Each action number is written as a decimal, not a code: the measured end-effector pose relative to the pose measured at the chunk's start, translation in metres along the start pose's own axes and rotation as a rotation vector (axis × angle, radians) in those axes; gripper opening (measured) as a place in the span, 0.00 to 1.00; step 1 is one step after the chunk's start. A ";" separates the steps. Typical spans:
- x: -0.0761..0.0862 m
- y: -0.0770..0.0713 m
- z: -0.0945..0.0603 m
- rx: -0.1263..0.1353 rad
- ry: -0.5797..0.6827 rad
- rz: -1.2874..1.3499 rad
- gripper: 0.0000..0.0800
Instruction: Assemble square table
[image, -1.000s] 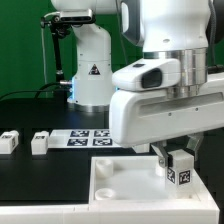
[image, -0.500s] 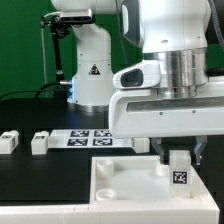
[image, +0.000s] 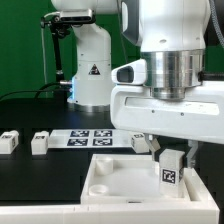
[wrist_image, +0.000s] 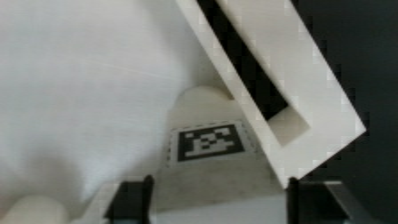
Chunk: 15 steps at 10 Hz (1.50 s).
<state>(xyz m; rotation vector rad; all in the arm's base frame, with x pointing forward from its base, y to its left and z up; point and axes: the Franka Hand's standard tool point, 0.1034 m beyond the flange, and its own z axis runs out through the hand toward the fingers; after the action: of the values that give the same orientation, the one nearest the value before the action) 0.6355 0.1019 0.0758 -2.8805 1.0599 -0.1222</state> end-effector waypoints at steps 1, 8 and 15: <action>-0.001 -0.001 0.000 0.001 -0.002 -0.001 0.64; 0.002 0.000 -0.002 -0.002 0.005 -0.535 0.81; -0.001 -0.004 -0.002 -0.018 0.004 -0.901 0.81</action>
Offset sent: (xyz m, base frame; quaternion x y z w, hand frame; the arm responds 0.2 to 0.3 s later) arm -0.0049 -0.0054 0.0102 -0.0212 -0.0117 -0.1922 0.9811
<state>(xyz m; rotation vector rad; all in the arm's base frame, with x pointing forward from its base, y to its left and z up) 0.6377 0.1057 0.0779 -3.1127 -0.3051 -0.1563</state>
